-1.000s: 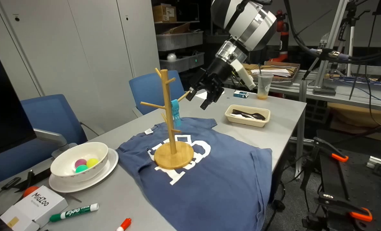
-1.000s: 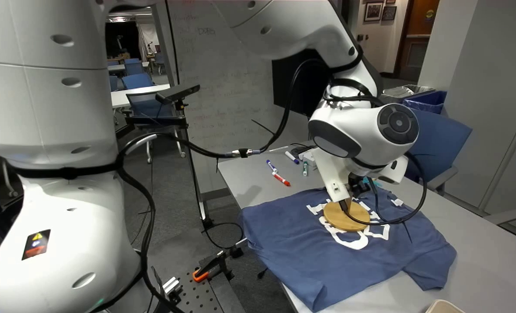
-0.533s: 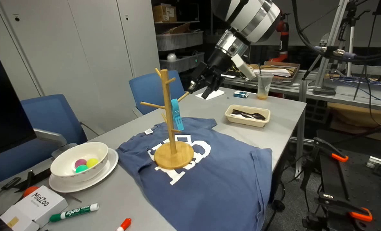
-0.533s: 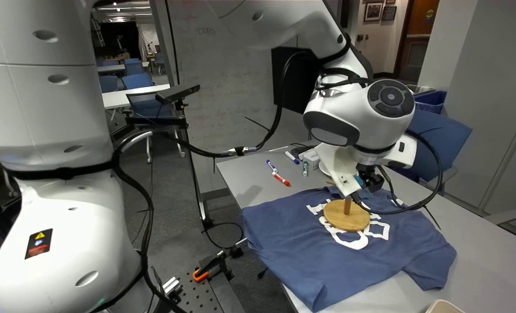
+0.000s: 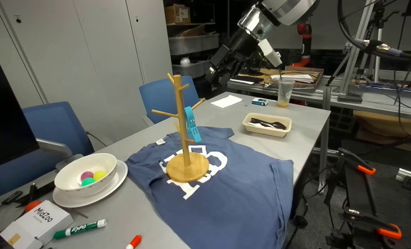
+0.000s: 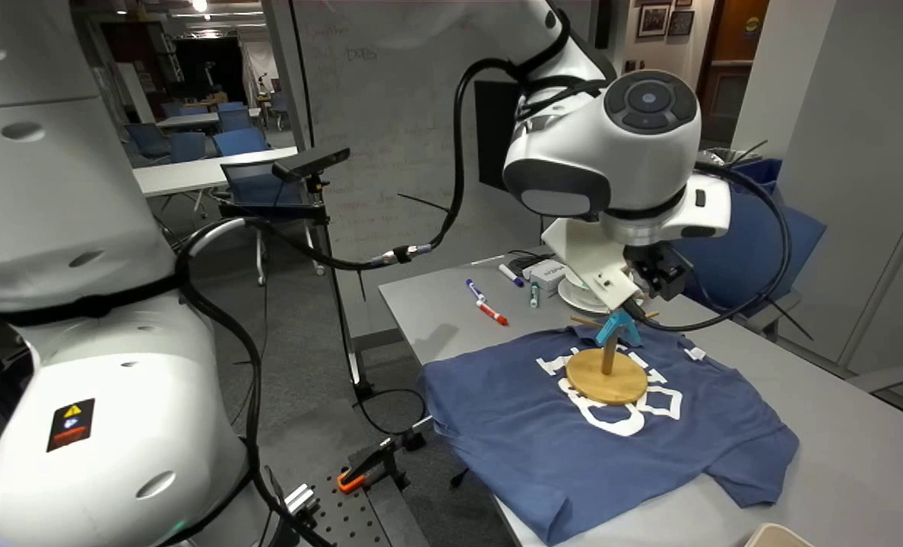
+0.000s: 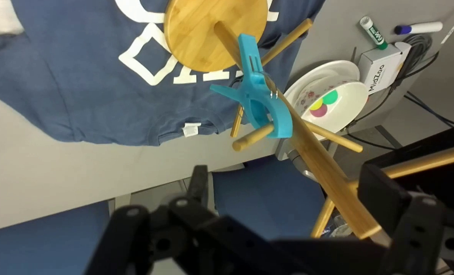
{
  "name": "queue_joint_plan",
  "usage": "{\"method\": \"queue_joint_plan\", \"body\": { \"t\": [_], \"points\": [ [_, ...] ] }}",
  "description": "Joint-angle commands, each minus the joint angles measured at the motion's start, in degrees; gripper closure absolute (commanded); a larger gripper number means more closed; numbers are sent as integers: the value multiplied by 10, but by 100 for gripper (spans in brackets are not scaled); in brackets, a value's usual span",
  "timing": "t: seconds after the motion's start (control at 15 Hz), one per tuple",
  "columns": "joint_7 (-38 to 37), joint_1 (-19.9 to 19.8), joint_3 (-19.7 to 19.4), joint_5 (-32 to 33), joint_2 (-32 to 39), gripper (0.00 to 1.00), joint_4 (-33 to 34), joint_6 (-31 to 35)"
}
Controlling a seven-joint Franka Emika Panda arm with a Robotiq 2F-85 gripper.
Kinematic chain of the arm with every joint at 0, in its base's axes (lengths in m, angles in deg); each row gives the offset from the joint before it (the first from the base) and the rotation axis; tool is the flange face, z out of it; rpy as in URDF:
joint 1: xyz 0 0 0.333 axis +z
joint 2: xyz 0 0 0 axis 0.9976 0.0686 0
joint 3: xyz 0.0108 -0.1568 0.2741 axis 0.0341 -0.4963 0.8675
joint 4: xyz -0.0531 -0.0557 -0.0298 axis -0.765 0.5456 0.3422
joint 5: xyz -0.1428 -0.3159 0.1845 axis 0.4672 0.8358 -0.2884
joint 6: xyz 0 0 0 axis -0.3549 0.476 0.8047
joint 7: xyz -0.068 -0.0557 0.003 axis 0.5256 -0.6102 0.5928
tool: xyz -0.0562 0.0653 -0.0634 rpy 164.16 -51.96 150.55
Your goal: Hang the peg on the stand
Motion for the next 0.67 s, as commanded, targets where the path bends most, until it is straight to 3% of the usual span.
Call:
{"method": "queue_joint_plan", "body": {
  "t": [0.0,0.27,0.6],
  "points": [
    [-4,6,9,28,-67,0,-43,28],
    [-19,1,25,72,-115,0,-70,37],
    [-79,-29,45,249,-157,0,-92,12]
  ]
}}
